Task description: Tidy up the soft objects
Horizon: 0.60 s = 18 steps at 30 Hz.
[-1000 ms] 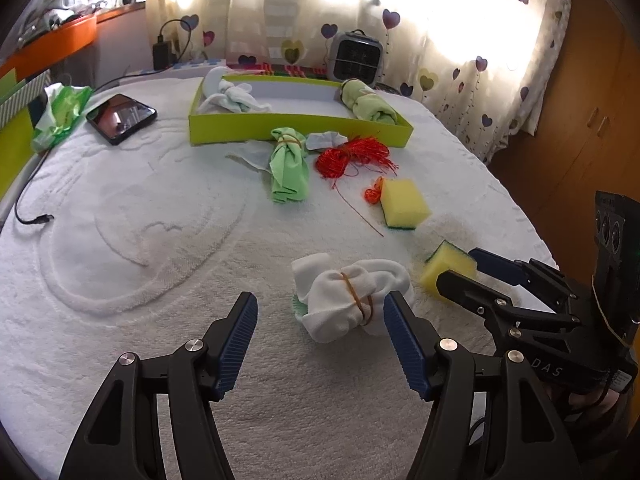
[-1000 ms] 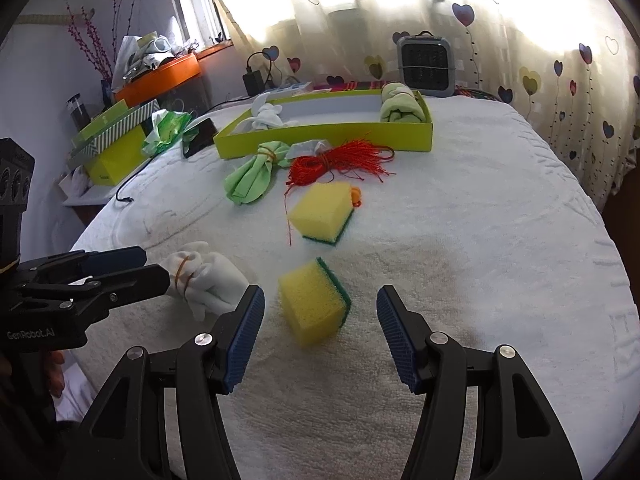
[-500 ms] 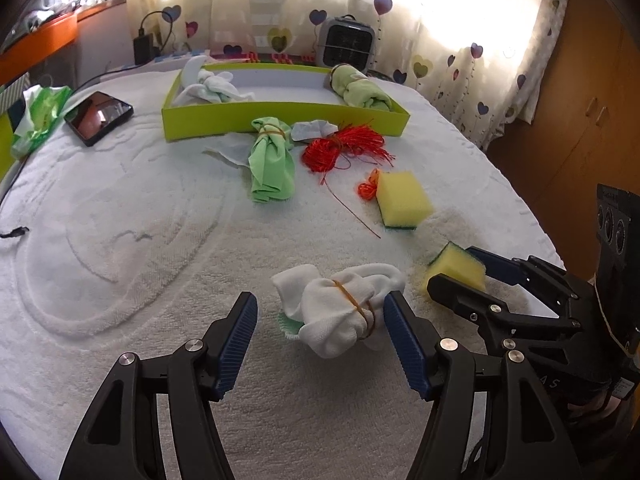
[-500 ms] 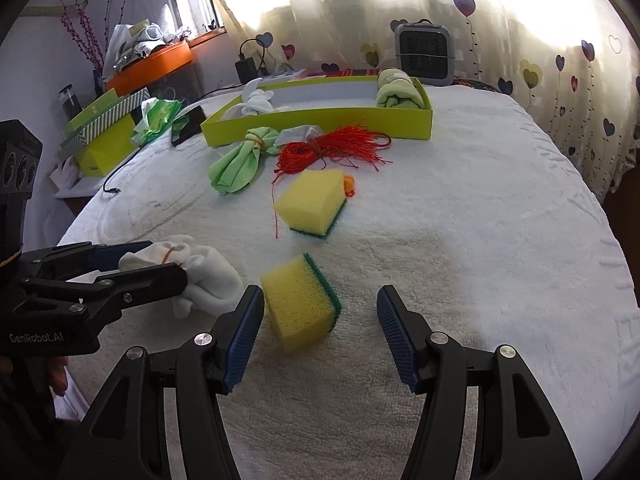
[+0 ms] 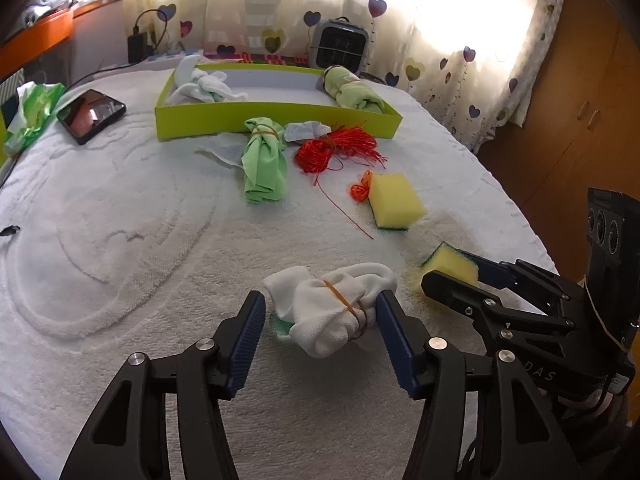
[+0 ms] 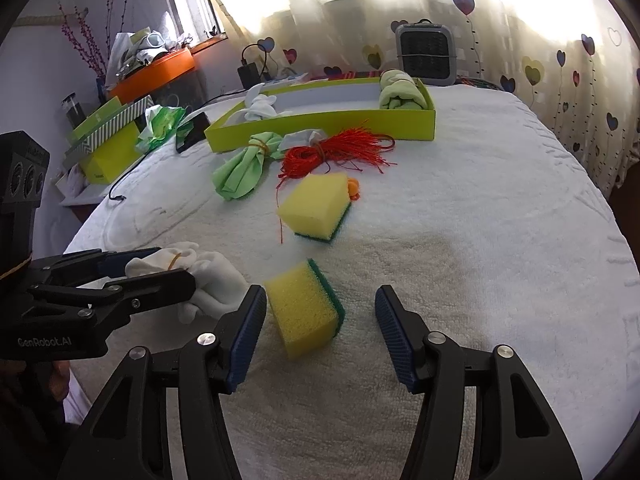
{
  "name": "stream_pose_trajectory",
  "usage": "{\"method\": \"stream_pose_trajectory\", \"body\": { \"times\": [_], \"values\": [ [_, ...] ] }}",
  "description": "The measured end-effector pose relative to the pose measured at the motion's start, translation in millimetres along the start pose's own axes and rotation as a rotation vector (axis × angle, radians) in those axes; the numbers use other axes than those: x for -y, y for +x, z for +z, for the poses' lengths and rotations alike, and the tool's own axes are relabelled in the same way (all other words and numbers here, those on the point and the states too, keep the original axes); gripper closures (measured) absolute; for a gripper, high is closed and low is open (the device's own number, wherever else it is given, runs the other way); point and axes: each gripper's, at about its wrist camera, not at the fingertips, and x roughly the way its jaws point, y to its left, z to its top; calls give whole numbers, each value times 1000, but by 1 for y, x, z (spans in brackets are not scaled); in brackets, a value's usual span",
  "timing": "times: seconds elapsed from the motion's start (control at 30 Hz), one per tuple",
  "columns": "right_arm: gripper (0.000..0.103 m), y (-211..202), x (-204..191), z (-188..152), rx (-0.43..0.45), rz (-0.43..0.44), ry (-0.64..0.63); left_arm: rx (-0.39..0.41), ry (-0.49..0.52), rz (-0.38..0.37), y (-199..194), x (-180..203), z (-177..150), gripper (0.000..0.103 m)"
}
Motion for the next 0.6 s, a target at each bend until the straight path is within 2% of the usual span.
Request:
{"method": "stream_pose_trajectory", "body": {
  "times": [0.17,0.27,0.47,0.53,0.6],
  "values": [
    [65,0,-2,0,2,17,-9,11,8,-2,-2,1,0,52],
    [69,-1,-4,0,6,19,-12,23,3,-12,-4,-1,1,56],
    [71,-4,-2,1,22,19,-4,38,5,-17,-7,-3,1,61],
    [71,-6,-2,2,30,19,-4,46,5,-15,-9,-4,1,68],
    [71,-6,-2,3,33,19,-4,52,4,-13,-11,-6,2,68]
  ]
}}
